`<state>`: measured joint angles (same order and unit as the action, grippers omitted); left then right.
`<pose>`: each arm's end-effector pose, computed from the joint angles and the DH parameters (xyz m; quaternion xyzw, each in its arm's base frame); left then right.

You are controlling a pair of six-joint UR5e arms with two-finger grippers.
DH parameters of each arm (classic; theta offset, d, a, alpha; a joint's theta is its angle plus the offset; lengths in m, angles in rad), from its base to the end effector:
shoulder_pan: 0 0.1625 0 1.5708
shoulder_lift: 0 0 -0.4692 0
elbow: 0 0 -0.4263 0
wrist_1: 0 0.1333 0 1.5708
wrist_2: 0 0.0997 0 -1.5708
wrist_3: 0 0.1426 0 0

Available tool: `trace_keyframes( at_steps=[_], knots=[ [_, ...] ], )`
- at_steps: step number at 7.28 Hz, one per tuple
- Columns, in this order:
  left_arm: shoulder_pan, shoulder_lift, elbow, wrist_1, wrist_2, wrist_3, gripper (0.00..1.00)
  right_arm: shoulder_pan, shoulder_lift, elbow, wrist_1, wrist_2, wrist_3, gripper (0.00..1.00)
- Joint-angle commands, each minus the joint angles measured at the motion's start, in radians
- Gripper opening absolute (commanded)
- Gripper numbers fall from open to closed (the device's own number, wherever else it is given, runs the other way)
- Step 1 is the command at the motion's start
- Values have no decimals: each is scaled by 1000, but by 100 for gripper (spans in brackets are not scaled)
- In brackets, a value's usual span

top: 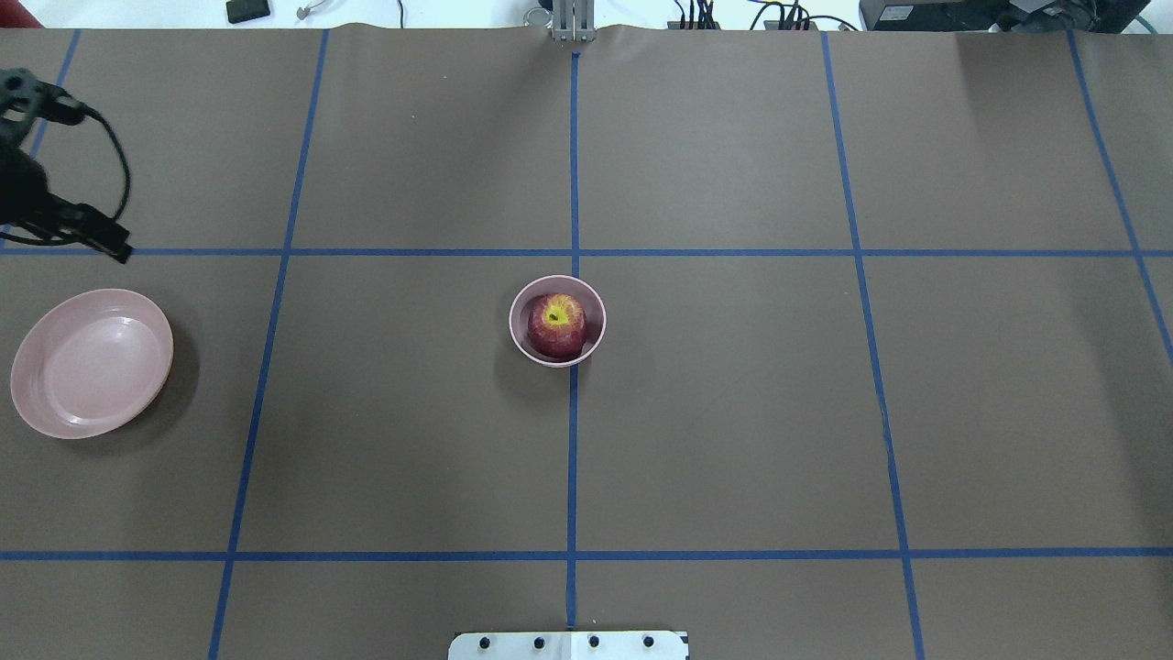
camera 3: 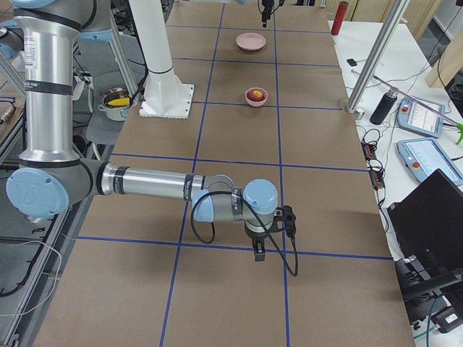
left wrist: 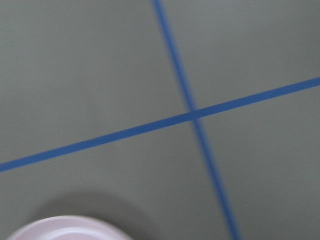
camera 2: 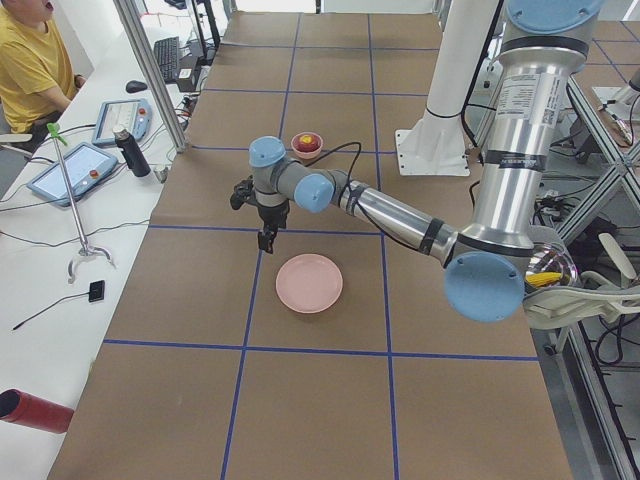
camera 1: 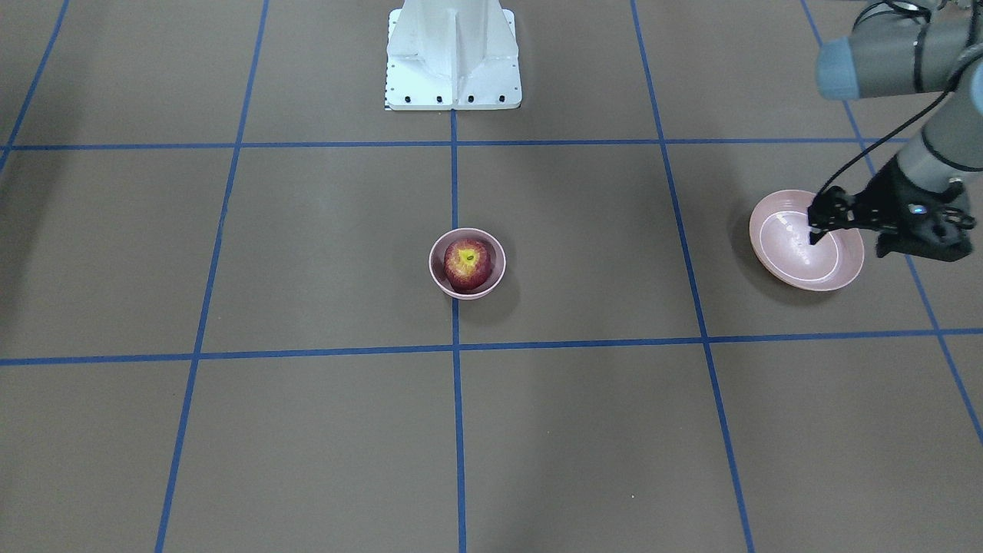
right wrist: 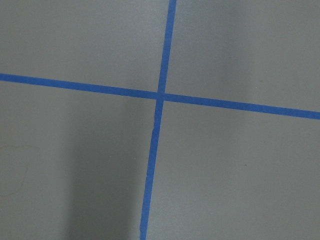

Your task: Move apple from plate to bowl

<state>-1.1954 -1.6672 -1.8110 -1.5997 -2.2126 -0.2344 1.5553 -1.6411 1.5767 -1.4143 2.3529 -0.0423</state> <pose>0.1686 -0.5586 0.5598 0.0714 0.3476 0.1229 0.9268 0.0250 -0.5015 0.7495 0.0477 -0.3802 -0.0442 0.9226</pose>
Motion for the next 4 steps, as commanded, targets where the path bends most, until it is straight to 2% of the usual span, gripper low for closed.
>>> trace_keyframes(
  at_steps=[1,3,4],
  knots=[
    [-174,125,15,30,-18,258,99,0,-2,-1,0,0,2,100],
    [-291,216,53,11,-106,390,99,0,-3,-1,0,2,2,100],
    [-303,243,64,6,-82,391,99,0,-3,0,0,3,2,100]
  ],
)
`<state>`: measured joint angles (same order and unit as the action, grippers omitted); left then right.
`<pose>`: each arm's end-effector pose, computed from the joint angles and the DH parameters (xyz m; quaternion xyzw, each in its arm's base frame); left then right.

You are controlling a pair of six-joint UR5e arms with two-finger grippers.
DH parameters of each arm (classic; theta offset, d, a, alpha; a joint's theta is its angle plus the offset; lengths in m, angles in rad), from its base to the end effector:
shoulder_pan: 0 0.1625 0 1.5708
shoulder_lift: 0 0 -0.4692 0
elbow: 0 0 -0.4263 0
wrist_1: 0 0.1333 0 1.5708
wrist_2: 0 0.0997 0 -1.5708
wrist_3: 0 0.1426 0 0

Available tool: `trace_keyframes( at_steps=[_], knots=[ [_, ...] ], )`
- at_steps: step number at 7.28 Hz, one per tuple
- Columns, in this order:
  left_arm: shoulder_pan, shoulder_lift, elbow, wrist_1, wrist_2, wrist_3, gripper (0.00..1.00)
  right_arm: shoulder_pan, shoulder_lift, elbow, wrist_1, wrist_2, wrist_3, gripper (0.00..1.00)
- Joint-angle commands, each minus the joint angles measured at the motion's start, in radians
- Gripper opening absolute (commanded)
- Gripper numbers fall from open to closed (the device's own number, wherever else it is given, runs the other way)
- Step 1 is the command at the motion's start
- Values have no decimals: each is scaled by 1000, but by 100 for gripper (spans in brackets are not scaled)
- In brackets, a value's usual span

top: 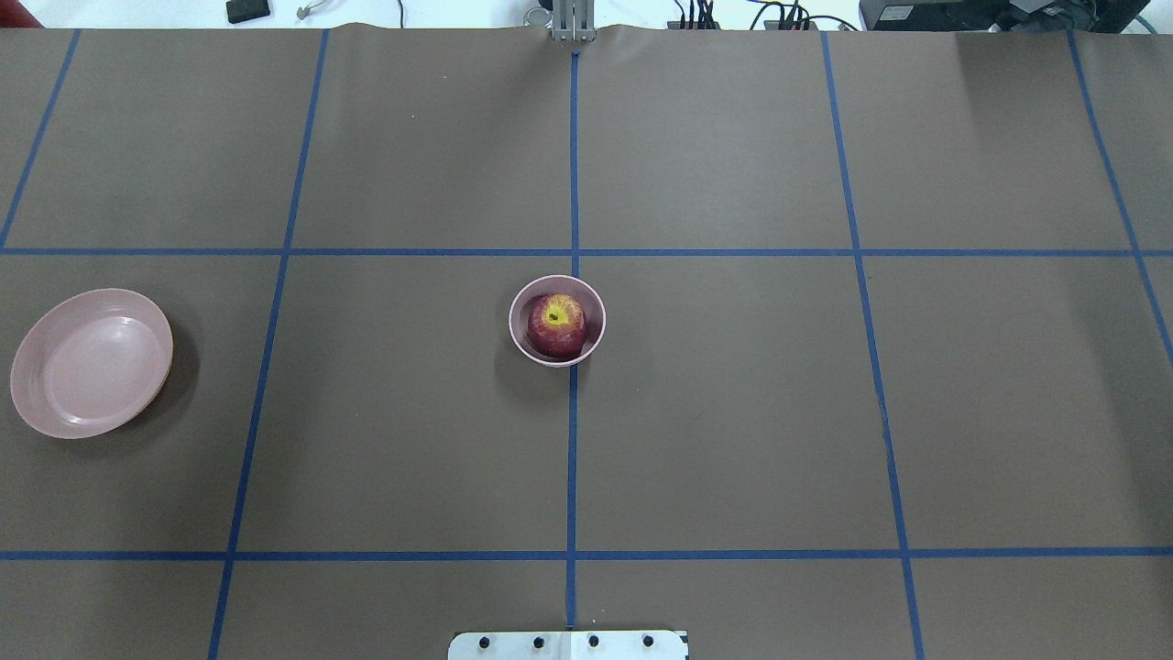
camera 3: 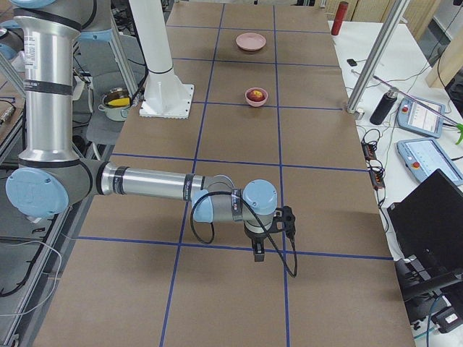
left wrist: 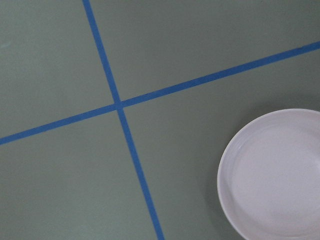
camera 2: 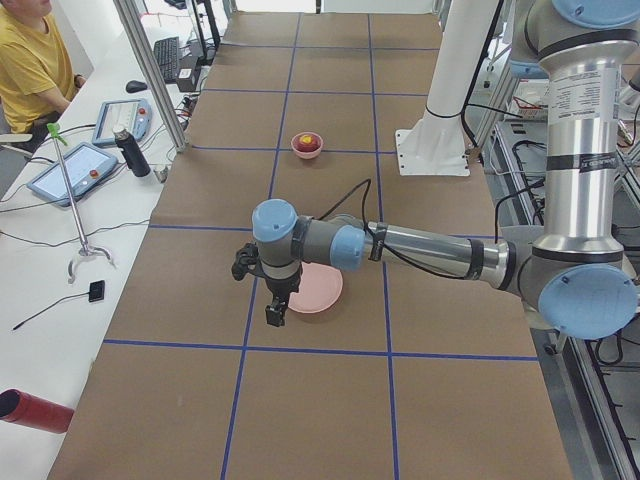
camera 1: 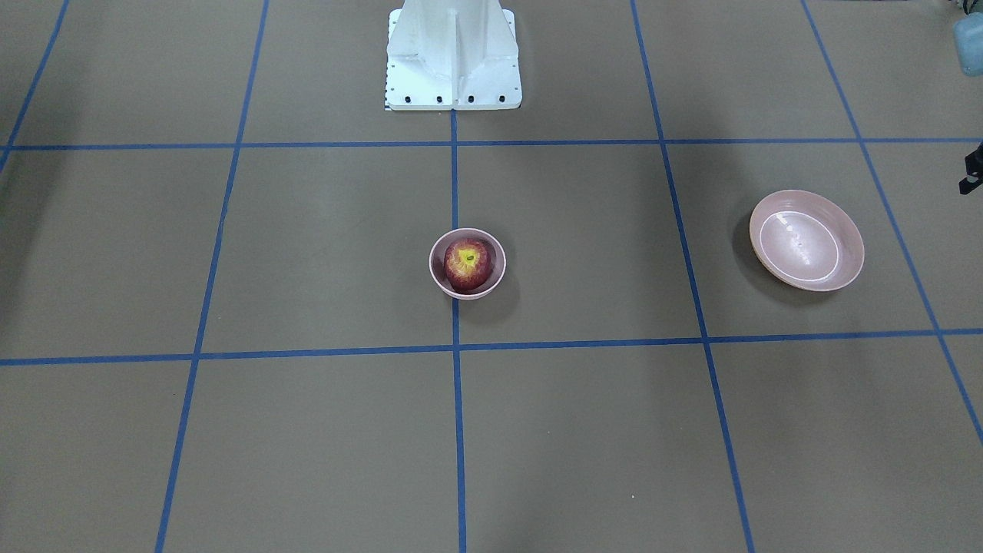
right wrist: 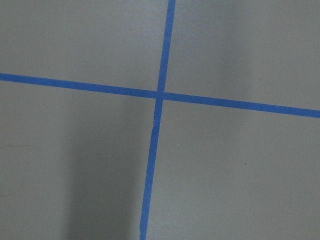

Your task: Move apple from plate to bowl

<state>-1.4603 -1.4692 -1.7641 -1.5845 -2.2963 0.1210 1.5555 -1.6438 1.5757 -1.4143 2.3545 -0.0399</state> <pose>0.0153 -0.4886 0.6858 0.0511 0.3541 0.1264 0.9252 0.0250 -0.4998 0.7513 0.0455 -0.3810 -0.0423 0.9225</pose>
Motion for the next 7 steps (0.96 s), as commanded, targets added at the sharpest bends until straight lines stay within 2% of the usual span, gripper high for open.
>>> trace_keyframes(
  at_steps=[1,5,7],
  knots=[
    [-75,34,44,-9,18,28,99,0,1,1,0,3,0,100],
    [-100,14,35,-12,8,35,99,0,2,7,2,3,0,100],
    [-100,23,-4,-28,9,34,99,0,1,9,2,3,2,100]
  ],
)
